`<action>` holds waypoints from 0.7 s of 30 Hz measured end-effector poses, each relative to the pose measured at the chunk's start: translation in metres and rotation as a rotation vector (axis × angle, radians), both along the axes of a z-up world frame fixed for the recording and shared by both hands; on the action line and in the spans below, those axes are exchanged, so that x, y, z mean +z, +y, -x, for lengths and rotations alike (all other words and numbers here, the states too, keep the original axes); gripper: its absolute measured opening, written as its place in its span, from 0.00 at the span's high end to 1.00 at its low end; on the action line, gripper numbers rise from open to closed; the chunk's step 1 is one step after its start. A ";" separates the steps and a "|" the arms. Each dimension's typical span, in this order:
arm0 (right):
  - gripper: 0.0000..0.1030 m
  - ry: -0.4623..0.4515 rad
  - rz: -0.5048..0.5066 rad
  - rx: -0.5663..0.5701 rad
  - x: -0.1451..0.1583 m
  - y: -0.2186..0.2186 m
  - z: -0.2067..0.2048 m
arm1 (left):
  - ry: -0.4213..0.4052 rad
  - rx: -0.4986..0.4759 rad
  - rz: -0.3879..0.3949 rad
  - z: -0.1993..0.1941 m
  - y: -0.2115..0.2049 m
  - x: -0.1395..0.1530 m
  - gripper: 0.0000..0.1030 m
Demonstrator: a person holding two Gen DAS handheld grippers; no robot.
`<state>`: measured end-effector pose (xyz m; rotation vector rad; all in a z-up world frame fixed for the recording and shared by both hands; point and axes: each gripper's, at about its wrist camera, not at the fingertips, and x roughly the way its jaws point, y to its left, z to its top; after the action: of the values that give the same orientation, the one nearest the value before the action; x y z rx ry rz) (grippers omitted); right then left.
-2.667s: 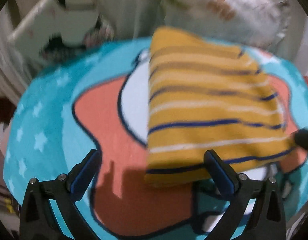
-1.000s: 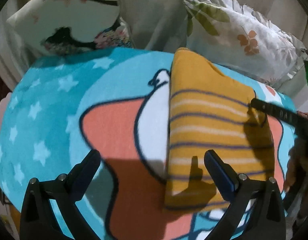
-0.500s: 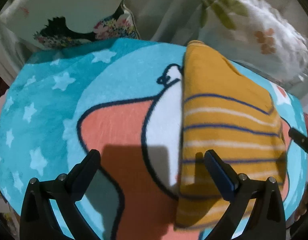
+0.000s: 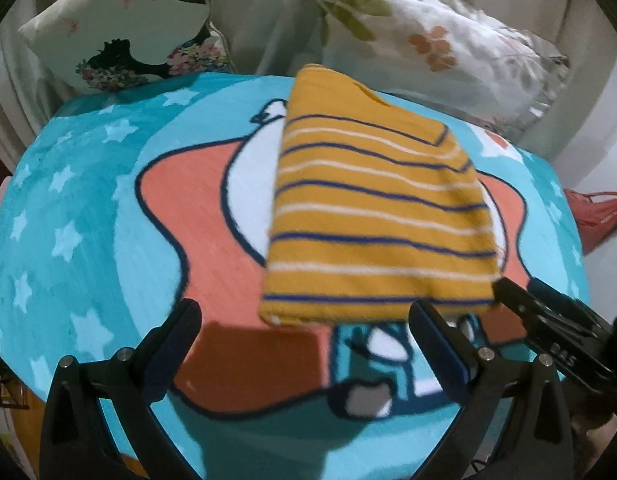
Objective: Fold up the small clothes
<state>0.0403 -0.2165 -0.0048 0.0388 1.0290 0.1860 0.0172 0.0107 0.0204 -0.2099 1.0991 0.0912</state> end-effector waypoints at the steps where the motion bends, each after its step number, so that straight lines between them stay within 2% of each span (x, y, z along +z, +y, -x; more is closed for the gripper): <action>1: 0.27 -0.006 0.005 0.004 0.001 0.000 0.003 | -0.002 0.001 0.004 0.003 -0.002 0.001 0.00; 6: 0.27 -0.021 0.026 0.011 0.005 0.002 0.015 | -0.019 0.002 0.003 0.020 -0.010 0.006 0.00; 11: 0.27 0.000 0.013 0.021 0.003 0.001 0.026 | -0.030 0.004 -0.009 0.037 -0.016 0.009 0.00; 21: 0.27 -0.016 0.005 0.038 0.008 0.002 0.048 | -0.058 0.016 -0.047 0.057 -0.020 0.018 0.00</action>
<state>-0.0080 -0.2142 0.0032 0.0130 1.0146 0.2173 -0.0400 -0.0097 0.0380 -0.1778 1.0366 0.1247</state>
